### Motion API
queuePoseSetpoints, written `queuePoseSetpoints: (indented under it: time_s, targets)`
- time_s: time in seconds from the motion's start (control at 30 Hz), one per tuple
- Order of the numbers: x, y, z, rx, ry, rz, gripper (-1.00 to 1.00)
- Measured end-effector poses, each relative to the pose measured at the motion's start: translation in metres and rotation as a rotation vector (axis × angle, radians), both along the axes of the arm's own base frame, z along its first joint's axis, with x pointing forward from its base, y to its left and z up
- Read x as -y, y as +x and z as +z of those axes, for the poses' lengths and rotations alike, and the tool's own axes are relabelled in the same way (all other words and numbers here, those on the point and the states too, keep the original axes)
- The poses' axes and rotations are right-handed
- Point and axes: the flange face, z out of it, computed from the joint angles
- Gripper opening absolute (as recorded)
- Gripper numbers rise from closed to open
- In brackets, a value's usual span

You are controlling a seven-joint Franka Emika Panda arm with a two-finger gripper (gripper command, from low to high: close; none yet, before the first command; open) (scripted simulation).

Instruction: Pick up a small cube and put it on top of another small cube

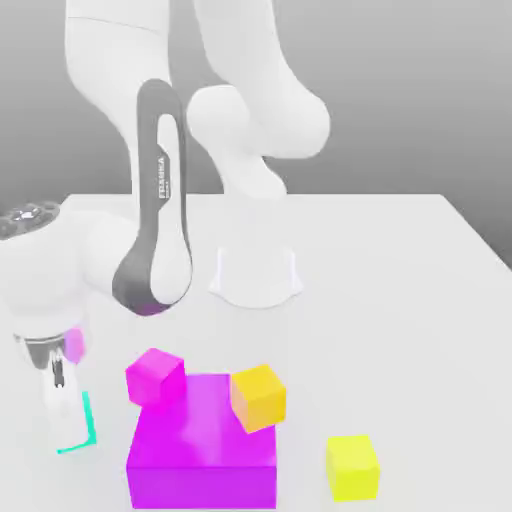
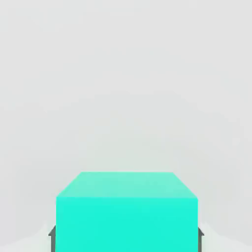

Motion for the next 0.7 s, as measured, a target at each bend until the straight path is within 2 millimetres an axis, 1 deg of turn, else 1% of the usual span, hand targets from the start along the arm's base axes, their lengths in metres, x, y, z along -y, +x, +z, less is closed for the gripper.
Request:
queuePoseSetpoints:
  time_s: [0.03,0.07,0.2,0.23,0.27,0.33,0.37,0.4,0.47,0.5,0.57,0.63,0.67,0.7]
  targets:
    - [0.0,0.0,0.004,0.0,0.0,0.0,-1.0]
    - [0.0,0.001,0.011,0.0,0.001,0.0,-1.0]
    - [0.0,0.0,0.055,0.0,0.001,0.0,-1.0]
    - [-0.003,0.007,0.062,-0.003,0.007,0.012,-1.0]
    - [-0.013,0.018,0.073,-0.004,0.016,0.02,-1.0]
    - [-0.043,0.043,0.096,-0.002,0.041,0.034,-1.0]
    - [-0.065,0.055,0.109,-0.001,0.056,0.042,-1.0]
    - [-0.097,0.069,0.124,0.0,0.07,0.066,-1.0]
    - [-0.157,0.082,0.15,-0.002,0.092,0.093,-1.0]
    - [-0.185,0.083,0.161,-0.003,0.096,0.103,-1.0]
    - [-0.205,0.076,0.179,-0.005,0.096,0.047,-1.0]
    - [-0.231,0.068,0.195,-0.009,0.088,0.005,-1.0]
    - [-0.242,0.061,0.199,-0.01,0.076,-0.018,-1.0]
    - [-0.246,0.053,0.198,-0.008,0.055,-0.05,-1.0]
